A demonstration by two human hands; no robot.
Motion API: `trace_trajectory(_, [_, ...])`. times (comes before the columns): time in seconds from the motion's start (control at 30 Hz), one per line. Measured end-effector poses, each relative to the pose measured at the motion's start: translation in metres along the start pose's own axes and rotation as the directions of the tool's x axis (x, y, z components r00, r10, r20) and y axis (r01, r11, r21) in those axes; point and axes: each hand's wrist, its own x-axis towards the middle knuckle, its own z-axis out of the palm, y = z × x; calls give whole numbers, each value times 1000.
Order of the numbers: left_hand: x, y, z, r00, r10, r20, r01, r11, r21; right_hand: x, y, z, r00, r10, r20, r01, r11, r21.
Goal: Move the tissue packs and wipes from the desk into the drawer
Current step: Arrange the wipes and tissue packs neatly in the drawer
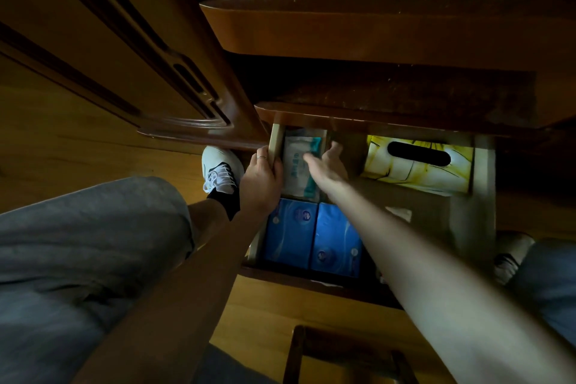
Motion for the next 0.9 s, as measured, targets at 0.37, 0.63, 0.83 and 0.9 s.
trace_trajectory(0.37, [-1,-3,0,1000,-25,14,25,1000,-3,11,3,-23,989,-143,32,146,970,-193])
trace_trajectory(0.63, [-2,-5,3,999,-31,-15,31,999,-24,57,-19,-35,991,-93,99,111,977,-184])
trace_trajectory(0.83, [0,-1,2,999,-10,-35,11,999,36,55,-7,-8,995,-95,-13,90,971,-220])
trace_trajectory(0.9, [-1,1,0,1000,5,-29,-4,1000,25,55,-7,-12,994,-105,11,105,970,-218])
